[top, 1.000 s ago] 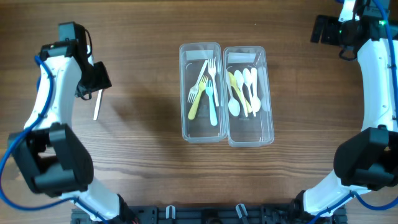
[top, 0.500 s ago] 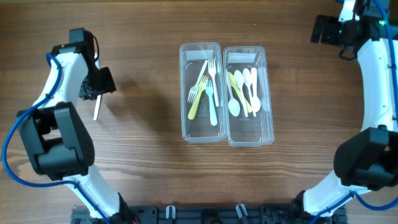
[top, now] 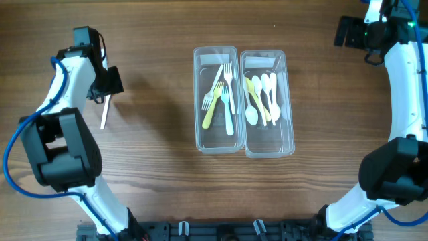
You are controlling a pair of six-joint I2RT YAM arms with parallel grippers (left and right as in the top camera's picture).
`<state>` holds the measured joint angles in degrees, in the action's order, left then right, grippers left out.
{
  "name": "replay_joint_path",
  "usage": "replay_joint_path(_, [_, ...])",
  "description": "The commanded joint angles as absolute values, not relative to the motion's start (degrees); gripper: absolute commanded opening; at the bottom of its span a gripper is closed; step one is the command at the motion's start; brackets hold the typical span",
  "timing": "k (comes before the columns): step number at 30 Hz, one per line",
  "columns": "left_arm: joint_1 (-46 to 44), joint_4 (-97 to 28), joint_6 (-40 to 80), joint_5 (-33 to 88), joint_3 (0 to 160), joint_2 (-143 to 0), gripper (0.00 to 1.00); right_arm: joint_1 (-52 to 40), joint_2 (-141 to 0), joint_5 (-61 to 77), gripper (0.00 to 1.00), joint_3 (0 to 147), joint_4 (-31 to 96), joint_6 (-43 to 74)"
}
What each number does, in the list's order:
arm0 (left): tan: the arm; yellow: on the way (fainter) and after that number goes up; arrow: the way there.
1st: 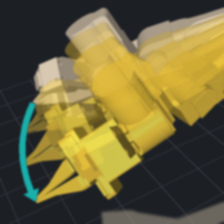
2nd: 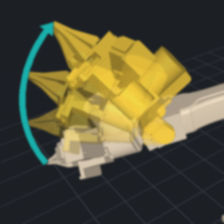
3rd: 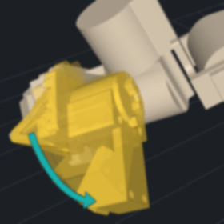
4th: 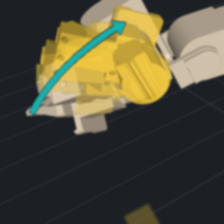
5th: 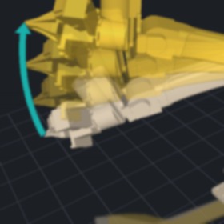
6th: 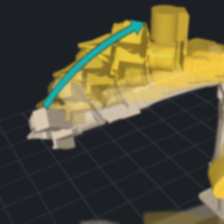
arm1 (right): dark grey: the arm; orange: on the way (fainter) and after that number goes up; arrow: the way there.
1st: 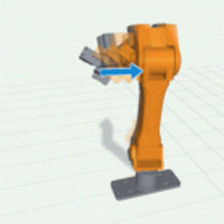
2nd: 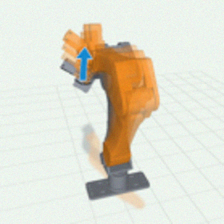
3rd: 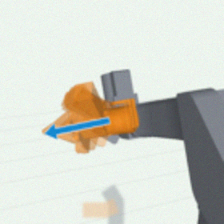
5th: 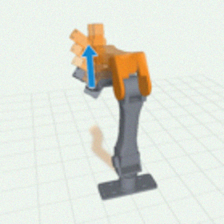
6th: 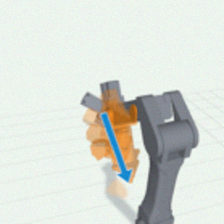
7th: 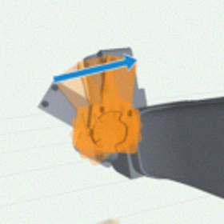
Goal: Pack container
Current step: 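Move left gripper left to the white fork and grasp it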
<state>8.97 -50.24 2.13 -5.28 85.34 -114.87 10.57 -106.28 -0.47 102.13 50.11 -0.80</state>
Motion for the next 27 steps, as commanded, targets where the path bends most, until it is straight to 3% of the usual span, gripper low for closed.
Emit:
replay_joint_path(1, [9.3, -50.1, -1.3, -4.3, 85.1, -118.4, 0.54, 10.4, -105.5, -0.8, 1.00, 102.7, 50.0, -1.5])
replay_joint_path(18, [9.3, -49.4, -1.3, -2.4, 85.1, -123.5, 0.64, 10.4, -105.5, -0.8, 1.00, 102.7, 50.0, -1.5])
replay_joint_path(25, [9.3, -48.6, -1.3, -2.4, 85.1, -123.5, 0.65, 10.4, -105.5, -0.8, 1.00, 102.7, 50.0, -1.5])
replay_joint_path(27, [9.3, -48.3, -1.8, -2.4, 85.1, -123.5, 0.61, 10.4, -105.5, -0.8, 1.00, 102.7, 50.0, -1.5])
